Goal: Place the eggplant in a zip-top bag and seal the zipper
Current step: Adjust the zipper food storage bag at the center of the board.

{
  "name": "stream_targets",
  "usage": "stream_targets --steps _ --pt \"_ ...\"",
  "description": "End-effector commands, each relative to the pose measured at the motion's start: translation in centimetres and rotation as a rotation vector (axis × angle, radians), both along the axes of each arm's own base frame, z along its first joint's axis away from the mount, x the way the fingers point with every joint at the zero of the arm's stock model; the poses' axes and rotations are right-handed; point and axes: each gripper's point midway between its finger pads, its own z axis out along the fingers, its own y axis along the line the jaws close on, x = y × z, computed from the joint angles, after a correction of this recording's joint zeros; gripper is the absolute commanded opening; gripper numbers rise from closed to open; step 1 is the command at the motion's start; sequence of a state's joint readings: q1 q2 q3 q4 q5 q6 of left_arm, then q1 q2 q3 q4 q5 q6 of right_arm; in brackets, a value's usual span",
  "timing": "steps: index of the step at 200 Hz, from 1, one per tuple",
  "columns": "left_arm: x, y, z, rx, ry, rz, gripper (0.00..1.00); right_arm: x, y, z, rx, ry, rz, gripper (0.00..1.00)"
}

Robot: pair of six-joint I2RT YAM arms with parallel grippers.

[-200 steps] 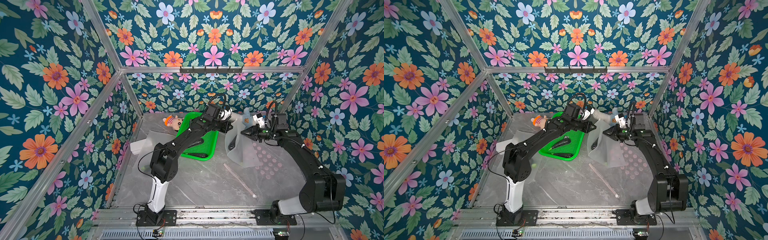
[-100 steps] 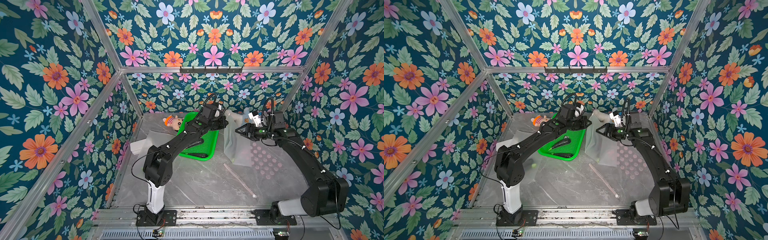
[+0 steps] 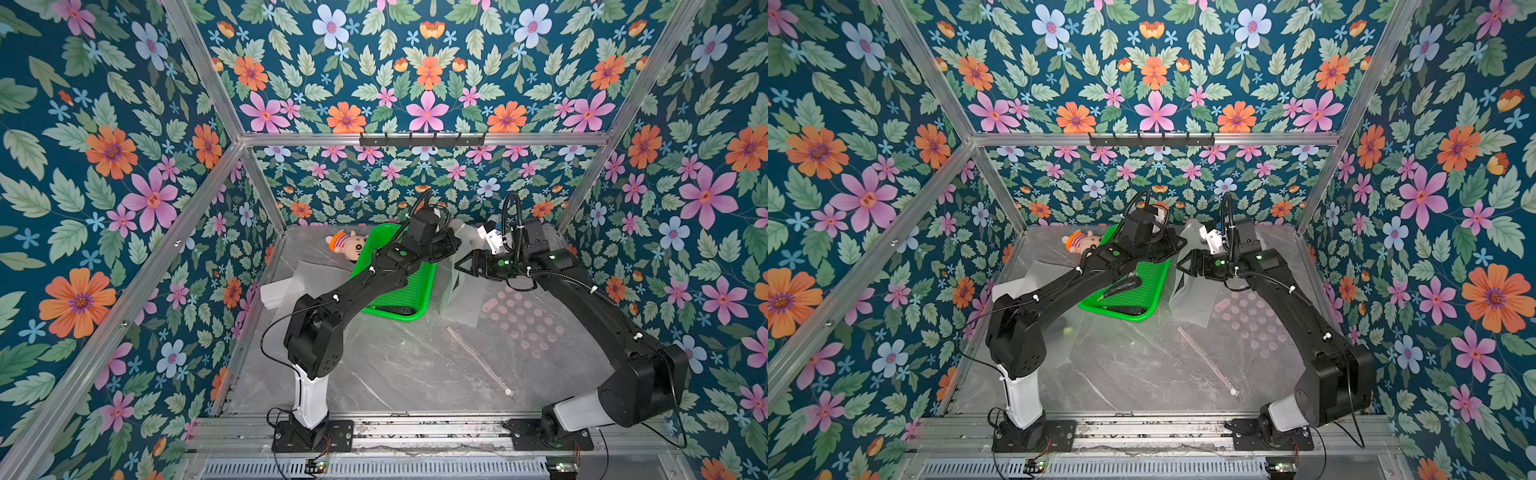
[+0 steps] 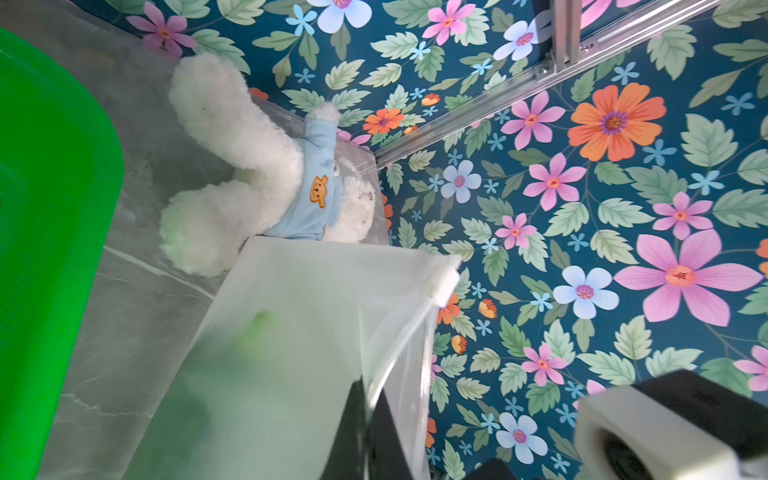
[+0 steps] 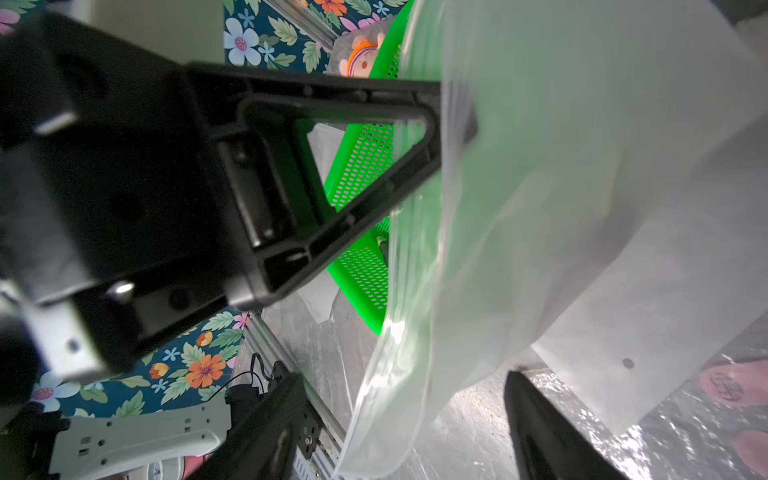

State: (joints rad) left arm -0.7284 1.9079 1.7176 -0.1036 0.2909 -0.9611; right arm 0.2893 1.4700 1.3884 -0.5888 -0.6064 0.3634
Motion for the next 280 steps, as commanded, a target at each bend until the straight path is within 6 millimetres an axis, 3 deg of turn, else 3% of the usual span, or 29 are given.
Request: stream_targets --steps 1,53,120,145,175,210,230,260,280 --pt "0.1 0.3 1.7 -0.046 -0.015 0.029 0.00 0.3 -0.5 -0.5 -0.051 -0.004 -0.026 0.77" --pt "-0.3 1.9 1.6 -0.067 0.016 0.122 0.00 0.7 0.2 -0.9 -0.052 -0.008 -0.044 0.75" --pt "-0.9 3.4 0.4 -0.086 0.048 0.237 0.00 0.6 2.8 -2.2 -0.093 0.000 -0.009 0.57" --pt "-1.0 3.2 0.4 -0.113 0.058 0.235 0.00 0.8 3.3 -3.3 -0.160 0.000 -0.002 0.55" --pt "-1.1 3.1 0.3 -0.124 0.059 0.226 0.00 0.9 3.4 -4.3 -0.184 0.015 0.002 0.36" --pt "-1.2 3.2 0.2 -0.119 0.053 0.209 0.00 0.5 3.1 -4.1 -0.196 0.006 0.012 0.07" --pt "-1.1 3.8 0.5 -0.115 0.034 0.190 0.15 0.0 3.0 -3.6 -0.199 -0.021 0.034 0.00" --pt "-0.7 5.8 1.0 -0.104 -0.014 0.165 0.40 -1.1 2.2 -2.8 -0.176 -0.036 0.082 0.00" --pt "-0.7 6.4 2.7 -0.143 -0.103 0.078 0.56 -2.1 1.8 -1.8 -0.121 -0.050 0.141 0.00"
